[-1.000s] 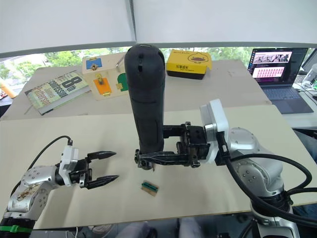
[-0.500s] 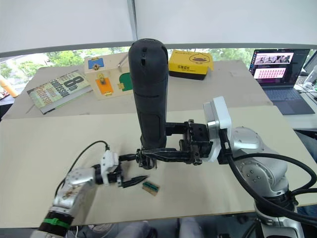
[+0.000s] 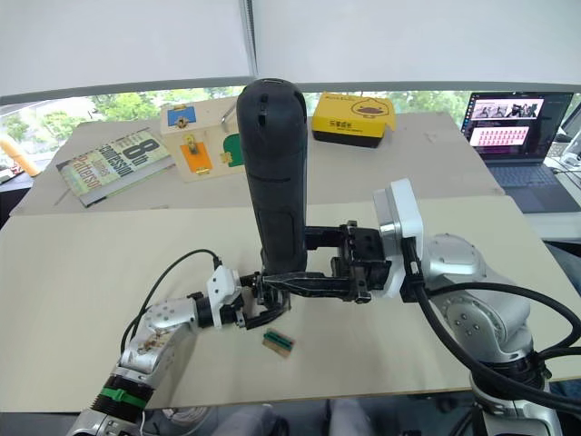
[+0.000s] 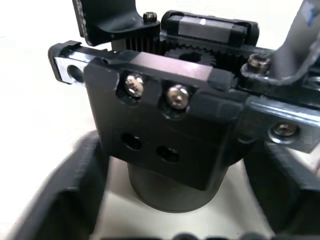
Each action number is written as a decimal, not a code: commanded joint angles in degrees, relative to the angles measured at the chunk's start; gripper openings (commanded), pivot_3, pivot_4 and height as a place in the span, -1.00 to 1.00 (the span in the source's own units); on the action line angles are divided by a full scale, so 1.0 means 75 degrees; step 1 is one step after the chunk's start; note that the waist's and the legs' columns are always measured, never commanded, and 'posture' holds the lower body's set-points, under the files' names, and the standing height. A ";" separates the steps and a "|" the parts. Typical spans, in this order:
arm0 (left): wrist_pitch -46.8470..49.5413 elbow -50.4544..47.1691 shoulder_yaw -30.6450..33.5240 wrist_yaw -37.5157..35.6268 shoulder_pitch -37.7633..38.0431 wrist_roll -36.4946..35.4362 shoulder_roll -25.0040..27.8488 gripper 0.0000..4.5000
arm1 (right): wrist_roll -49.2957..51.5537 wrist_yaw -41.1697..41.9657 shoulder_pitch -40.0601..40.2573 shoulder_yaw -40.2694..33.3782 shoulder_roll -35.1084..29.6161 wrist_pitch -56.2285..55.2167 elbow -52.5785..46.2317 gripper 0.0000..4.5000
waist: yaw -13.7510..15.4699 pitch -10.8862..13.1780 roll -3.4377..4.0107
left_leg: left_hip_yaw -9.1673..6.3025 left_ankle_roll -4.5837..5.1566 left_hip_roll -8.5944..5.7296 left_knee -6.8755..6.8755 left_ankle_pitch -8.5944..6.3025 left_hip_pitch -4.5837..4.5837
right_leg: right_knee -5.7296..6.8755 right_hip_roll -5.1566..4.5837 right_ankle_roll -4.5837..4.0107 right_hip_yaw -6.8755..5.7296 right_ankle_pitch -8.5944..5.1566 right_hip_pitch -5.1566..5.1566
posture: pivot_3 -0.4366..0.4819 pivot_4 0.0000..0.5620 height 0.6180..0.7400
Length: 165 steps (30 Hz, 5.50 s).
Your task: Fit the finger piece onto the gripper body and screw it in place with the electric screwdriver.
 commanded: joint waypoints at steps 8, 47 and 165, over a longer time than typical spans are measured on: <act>-0.0493 0.1236 -0.0108 -0.1357 -0.0776 -0.0192 0.0367 0.04 | 0.0564 0.0093 -0.0014 -0.0471 -0.0327 0.0103 -0.0330 -0.15 | -0.0040 0.0000 -0.0001 | 0.0000 0.0000 0.0001 0.0000 0.0000 0.0000 | 0.0001 0.0002 0.0000 -0.0003 0.0000 -0.0001 | -0.05 -0.47 1.00; -0.0522 -0.0697 0.0597 -0.0509 0.0857 -0.0369 0.0889 0.95 | 0.0326 0.0092 -0.0148 -0.0361 -0.0229 0.0120 -0.0080 -0.15 | -0.0070 -0.0002 -0.0002 | -0.0004 0.0009 0.0004 0.0025 -0.0006 -0.0010 | -0.0004 0.0005 -0.0010 -0.0011 0.0015 -0.0007 | -0.05 -0.47 1.00; 0.0832 -0.0393 -0.0468 0.0638 0.0590 0.0395 0.0046 0.01 | -0.2061 -0.0696 -0.2440 0.1714 0.2177 0.0958 0.1490 -0.15 | 0.0075 -0.0010 0.0011 | -0.0006 0.0009 -0.0009 0.0039 -0.0006 -0.0002 | 0.0005 0.0005 -0.0005 -0.0015 0.0019 0.0003 | -0.05 -0.47 1.00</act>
